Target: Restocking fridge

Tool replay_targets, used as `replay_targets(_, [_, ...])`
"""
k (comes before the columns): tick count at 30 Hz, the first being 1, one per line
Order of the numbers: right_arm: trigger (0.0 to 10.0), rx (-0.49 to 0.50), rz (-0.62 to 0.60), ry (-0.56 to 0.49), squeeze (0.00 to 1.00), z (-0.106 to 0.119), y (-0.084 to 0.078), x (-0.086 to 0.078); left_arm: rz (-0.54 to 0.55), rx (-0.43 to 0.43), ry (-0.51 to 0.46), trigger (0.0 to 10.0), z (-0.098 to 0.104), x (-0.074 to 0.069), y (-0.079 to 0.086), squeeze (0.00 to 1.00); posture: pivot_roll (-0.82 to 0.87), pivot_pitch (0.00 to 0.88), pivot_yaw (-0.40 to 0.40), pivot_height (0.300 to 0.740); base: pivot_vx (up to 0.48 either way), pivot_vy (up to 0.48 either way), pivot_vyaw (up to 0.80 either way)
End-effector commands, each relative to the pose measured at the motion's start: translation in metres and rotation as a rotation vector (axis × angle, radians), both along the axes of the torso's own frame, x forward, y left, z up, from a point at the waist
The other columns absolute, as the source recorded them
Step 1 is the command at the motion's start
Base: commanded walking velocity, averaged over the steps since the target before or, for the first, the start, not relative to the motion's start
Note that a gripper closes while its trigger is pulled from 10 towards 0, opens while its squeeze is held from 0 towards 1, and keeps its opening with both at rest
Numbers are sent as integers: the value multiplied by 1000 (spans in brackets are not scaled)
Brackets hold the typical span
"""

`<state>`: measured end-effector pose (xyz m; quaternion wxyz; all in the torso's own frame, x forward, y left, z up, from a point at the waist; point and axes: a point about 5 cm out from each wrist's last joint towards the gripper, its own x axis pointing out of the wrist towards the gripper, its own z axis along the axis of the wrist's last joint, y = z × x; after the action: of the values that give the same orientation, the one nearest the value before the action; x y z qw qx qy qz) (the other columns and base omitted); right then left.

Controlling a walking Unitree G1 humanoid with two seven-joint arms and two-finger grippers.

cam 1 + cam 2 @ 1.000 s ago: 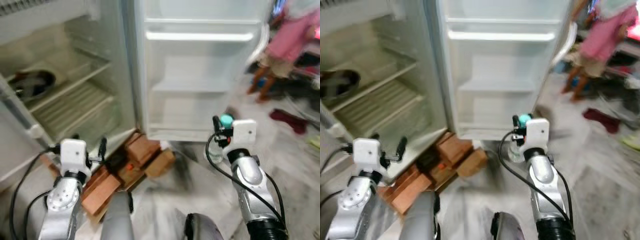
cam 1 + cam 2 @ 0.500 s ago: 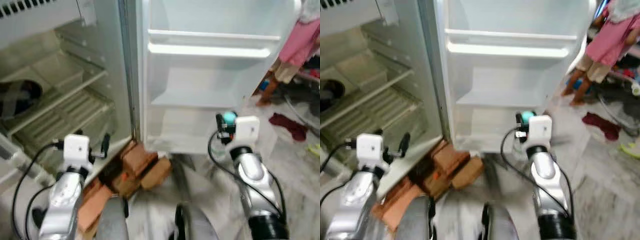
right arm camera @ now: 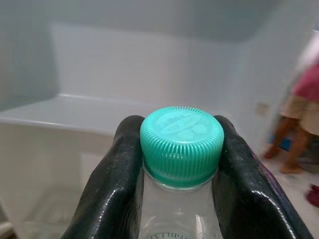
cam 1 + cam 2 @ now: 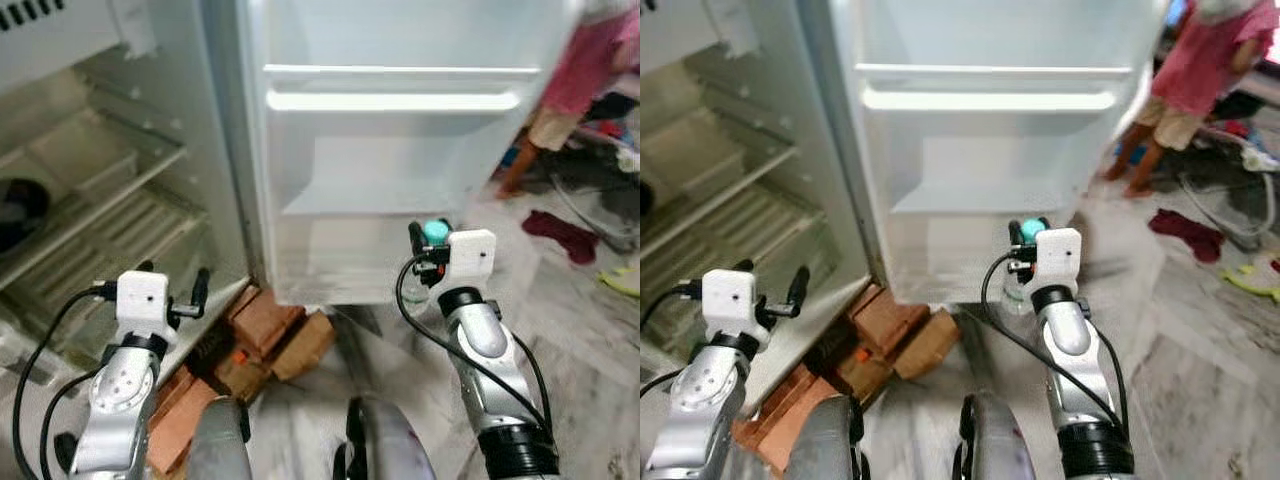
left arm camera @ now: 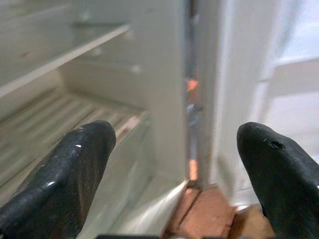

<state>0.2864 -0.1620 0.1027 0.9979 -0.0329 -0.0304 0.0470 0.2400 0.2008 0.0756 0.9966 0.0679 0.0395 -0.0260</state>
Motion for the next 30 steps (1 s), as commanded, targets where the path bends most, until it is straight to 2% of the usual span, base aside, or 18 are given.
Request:
replay_targets(1, [10000,-4,-7,-17,0,3,-3,0,-21,-2,-4,10000,1,0,-2,0,21,63,-56,629,266,0,-413])
replay_targets(21, [10000,-16,-7,-17,0,2,-2,2,-38,-4,-10,10000,2,2,-4,0,21,68,-54,629,323,0,0])
replay_targets(23, [10000,-12,-9,-13,0,2,-2,3,-35,-9,-10,10000,2,2,-4,0,22,73,-54,629,0,0,0])
replay_targets(30, [10000,-12,-8,-13,0,2,-1,4,-33,-7,-7,10000,1,3,-4,0,22,71,-55,629,0,0,-768])
